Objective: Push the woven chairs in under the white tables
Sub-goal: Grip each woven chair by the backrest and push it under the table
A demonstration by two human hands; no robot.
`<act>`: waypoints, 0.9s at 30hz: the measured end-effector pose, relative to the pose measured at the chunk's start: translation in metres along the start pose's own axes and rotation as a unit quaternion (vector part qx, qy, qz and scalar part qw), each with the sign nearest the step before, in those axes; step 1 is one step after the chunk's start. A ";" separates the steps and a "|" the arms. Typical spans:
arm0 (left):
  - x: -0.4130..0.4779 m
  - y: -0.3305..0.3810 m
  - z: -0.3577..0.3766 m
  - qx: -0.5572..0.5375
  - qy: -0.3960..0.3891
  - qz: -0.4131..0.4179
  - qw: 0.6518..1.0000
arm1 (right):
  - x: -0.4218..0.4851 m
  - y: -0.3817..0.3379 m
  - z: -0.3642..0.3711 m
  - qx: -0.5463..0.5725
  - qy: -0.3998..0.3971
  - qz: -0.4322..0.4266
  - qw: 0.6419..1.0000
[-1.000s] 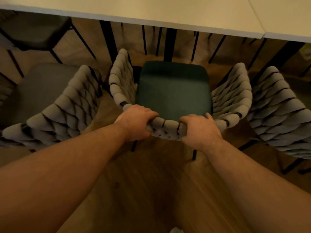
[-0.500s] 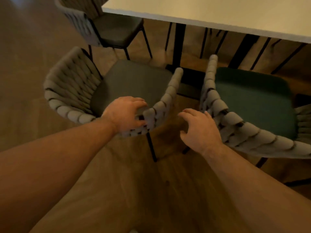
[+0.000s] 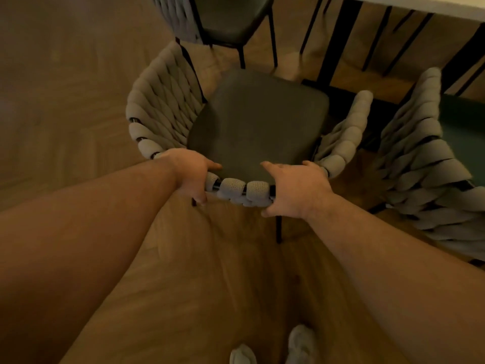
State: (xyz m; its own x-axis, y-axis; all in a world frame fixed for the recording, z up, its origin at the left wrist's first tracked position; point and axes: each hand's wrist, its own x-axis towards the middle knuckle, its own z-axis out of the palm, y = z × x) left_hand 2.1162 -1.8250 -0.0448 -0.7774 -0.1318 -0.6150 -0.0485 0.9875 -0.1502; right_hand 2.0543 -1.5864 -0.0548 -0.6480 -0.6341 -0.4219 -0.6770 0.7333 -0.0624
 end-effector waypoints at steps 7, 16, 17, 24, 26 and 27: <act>0.005 -0.013 0.004 0.019 0.014 0.028 0.999 | 0.021 -0.007 -0.015 -0.005 -0.105 -0.008 0.994; 0.008 -0.020 0.006 0.044 0.042 0.059 0.996 | 0.012 -0.009 -0.021 0.030 -0.079 -0.009 0.996; 0.009 -0.020 0.007 0.040 0.041 0.064 0.996 | 0.012 -0.010 -0.023 0.032 -0.088 -0.007 0.996; 0.012 -0.026 0.006 0.015 0.045 0.114 0.992 | 0.008 -0.018 -0.028 0.030 -0.083 0.048 0.995; 0.016 -0.028 0.005 0.019 0.062 0.136 0.989 | 0.007 -0.020 -0.028 0.036 -0.091 0.071 0.993; 0.019 -0.028 0.004 0.023 0.069 0.146 0.987 | 0.007 -0.020 -0.028 0.042 -0.097 0.081 0.991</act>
State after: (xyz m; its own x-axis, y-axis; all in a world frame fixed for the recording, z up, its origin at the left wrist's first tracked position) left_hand 2.1051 -1.8560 -0.0551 -0.8318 0.1747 -0.5269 0.2163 0.9762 -0.0178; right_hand 2.0541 -1.6123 -0.0311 -0.6609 -0.4543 -0.5973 -0.5333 0.8443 -0.0521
